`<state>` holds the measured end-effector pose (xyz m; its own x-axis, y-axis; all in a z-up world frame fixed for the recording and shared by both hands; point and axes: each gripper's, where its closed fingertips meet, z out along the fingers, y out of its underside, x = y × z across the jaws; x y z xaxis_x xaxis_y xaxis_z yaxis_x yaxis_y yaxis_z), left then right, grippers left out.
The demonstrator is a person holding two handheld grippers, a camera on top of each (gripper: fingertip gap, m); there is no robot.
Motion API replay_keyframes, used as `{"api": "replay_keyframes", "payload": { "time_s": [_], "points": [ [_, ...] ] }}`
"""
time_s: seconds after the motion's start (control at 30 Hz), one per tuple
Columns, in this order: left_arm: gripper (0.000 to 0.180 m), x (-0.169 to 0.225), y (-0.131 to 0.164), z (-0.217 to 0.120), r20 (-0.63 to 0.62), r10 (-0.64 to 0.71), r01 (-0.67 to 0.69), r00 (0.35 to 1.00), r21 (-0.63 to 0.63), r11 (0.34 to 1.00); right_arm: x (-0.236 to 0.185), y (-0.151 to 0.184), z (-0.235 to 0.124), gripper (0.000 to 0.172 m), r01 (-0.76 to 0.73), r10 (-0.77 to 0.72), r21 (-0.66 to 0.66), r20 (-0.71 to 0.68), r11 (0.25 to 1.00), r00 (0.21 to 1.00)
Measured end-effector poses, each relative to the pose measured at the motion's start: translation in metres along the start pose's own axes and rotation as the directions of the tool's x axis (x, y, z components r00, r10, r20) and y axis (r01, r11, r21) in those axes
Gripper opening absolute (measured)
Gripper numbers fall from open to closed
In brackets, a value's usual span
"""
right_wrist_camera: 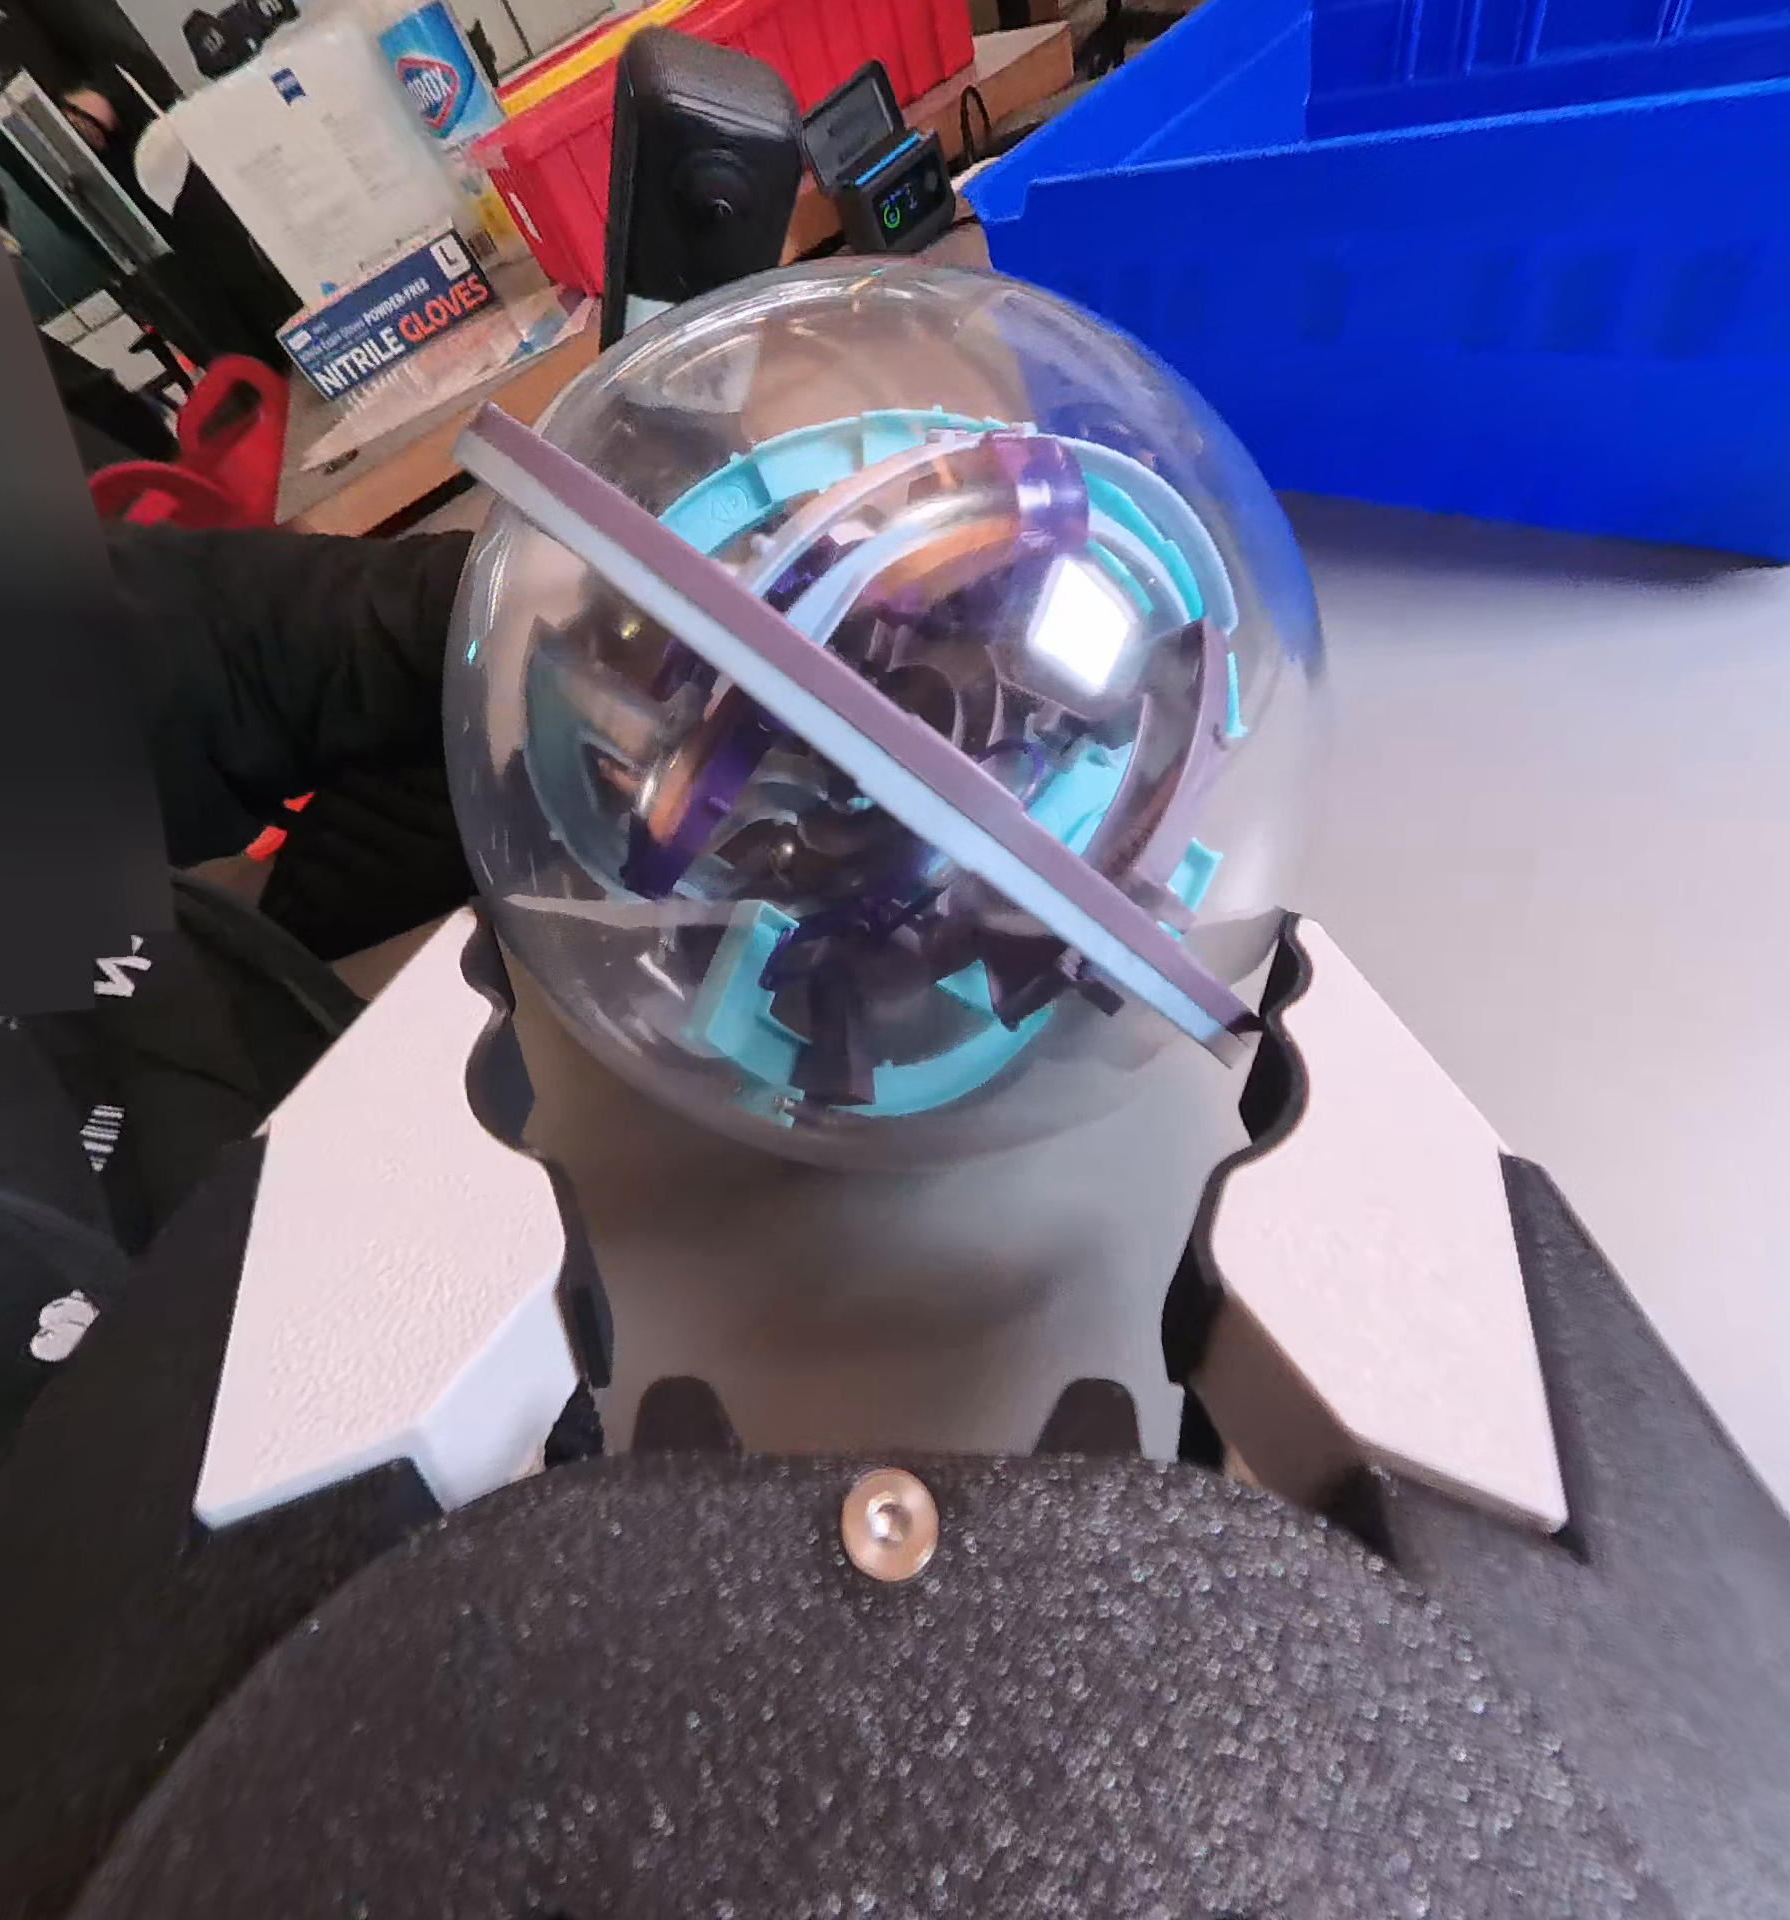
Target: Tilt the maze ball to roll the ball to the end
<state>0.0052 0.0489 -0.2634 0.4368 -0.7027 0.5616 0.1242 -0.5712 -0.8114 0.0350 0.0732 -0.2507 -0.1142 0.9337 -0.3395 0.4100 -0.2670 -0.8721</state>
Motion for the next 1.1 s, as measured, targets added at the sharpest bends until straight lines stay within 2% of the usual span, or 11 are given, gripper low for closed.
{"api": "replay_keyframes", "payload": {
  "time_s": [0.23,0.3,0.4,0.5,0.63,0.73,0.97,1.1],
  "points": [
    [0.138,0.004,0.005,-0.001,-0.034,-0.091,0.091,0.995,-0.010,0.996,-0.003,-0.005,0.000,0.139,-0.032,0.036,-0.164,0.020,0.986,0.999],
    [0.138,0.005,0.007,-0.001,-0.022,-0.064,0.063,0.998,-0.025,0.998,-0.004,-0.004,0.000,0.139,-0.012,0.018,-0.206,0.029,0.978,0.999],
    [0.141,0.004,0.009,-0.002,0.024,0.054,-0.053,0.998,-0.044,0.998,-0.005,-0.002,-0.001,0.138,0.040,-0.025,-0.241,0.063,0.970,0.998],
    [0.146,0.008,0.000,-0.006,0.044,0.163,-0.163,0.986,-0.003,0.987,-0.006,0.001,-0.001,0.137,0.098,-0.073,-0.268,0.101,0.959,0.992],
    [0.146,0.014,-0.012,-0.012,0.027,0.223,-0.224,0.974,0.063,0.972,-0.006,0.002,-0.002,0.136,0.158,-0.117,-0.303,0.151,0.940,0.982],
    [0.148,0.016,-0.013,-0.012,0.030,0.235,-0.237,0.971,0.071,0.969,-0.005,0.002,-0.003,0.135,0.192,-0.133,-0.346,0.186,0.918,0.974],
    [0.136,0.015,-0.008,-0.018,-0.002,0.204,-0.203,0.979,0.042,0.978,-0.004,0.003,-0.008,0.134,0.245,-0.124,-0.438,0.286,0.865,0.950],
    [0.135,0.013,-0.006,-0.018,-0.009,0.180,-0.180,0.984,0.040,0.983,-0.002,0.001,-0.009,0.132,0.264,-0.112,-0.475,0.324,0.840,0.939]
  ]
}}
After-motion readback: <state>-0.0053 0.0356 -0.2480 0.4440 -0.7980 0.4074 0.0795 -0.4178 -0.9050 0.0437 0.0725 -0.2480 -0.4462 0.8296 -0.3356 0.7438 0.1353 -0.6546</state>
